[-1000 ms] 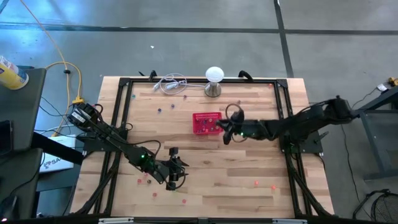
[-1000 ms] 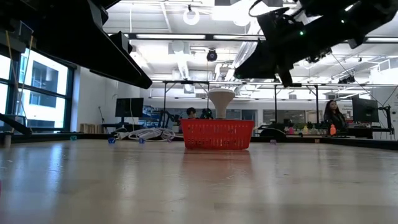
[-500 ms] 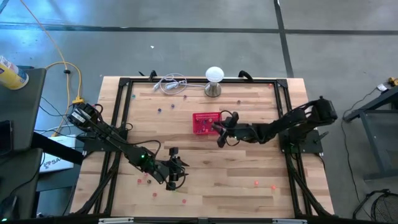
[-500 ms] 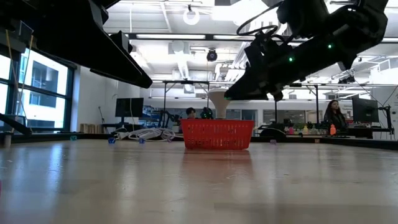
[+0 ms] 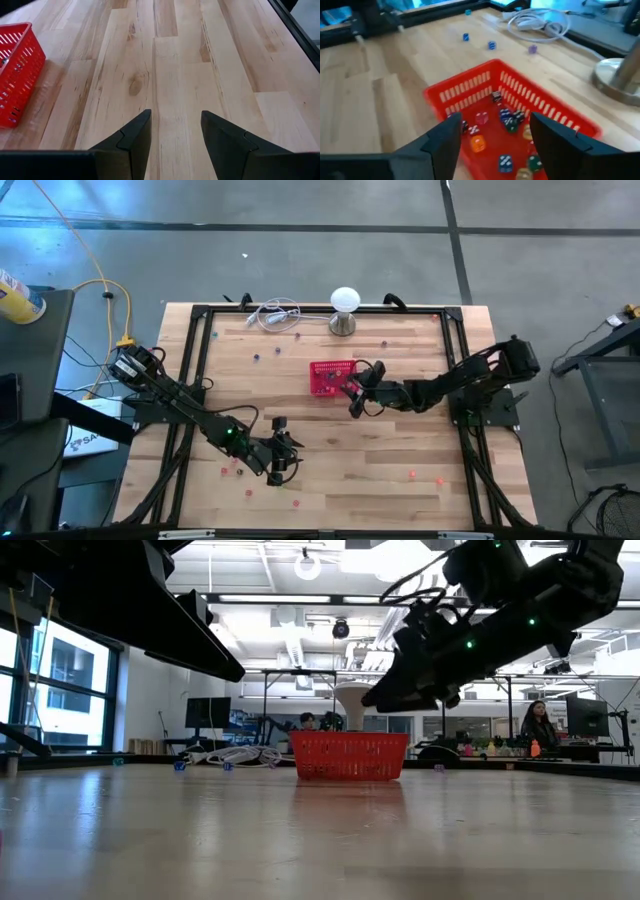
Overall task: Pick & Place Dice
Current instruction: Put the right purple dice into the bin
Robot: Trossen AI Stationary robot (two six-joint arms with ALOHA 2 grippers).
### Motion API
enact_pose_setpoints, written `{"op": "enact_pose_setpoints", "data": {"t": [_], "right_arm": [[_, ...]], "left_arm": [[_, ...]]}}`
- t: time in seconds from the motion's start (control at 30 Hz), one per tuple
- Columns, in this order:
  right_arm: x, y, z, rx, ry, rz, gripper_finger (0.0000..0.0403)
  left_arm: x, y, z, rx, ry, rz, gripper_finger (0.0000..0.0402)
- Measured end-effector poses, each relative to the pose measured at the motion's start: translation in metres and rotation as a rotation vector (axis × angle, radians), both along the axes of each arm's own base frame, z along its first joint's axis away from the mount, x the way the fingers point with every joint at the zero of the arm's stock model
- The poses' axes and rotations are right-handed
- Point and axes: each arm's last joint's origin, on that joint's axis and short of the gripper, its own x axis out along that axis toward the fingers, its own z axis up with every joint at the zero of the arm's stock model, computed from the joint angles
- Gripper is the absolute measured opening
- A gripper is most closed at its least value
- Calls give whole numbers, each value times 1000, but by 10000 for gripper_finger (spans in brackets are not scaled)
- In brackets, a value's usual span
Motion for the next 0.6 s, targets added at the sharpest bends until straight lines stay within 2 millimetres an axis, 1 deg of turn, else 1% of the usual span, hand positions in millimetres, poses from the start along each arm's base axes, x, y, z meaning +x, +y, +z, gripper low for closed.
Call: {"op": "enact_pose_setpoints", "data": {"t": [0.07, 0.23, 0.33, 0.4, 0.5, 0.6], "right_arm": [[0, 1, 4, -23, -16, 13, 222], [-3, 9, 25, -78, -82, 47, 213], [-8, 12, 34, -49, -116, 3, 205], [-13, 12, 36, -9, -107, -54, 199], [-21, 7, 37, 31, -69, -130, 187], [-32, -5, 38, 28, 11, -201, 177]], "left_arm": [[0, 0, 0, 0, 0, 0, 165], [0, 0, 0, 2, 3, 0, 165], [0, 0, -1, 3, 5, 0, 165], [0, 0, -1, 3, 5, 0, 165], [0, 0, -1, 4, 6, 0, 165], [0, 0, -1, 4, 6, 0, 165]]}}
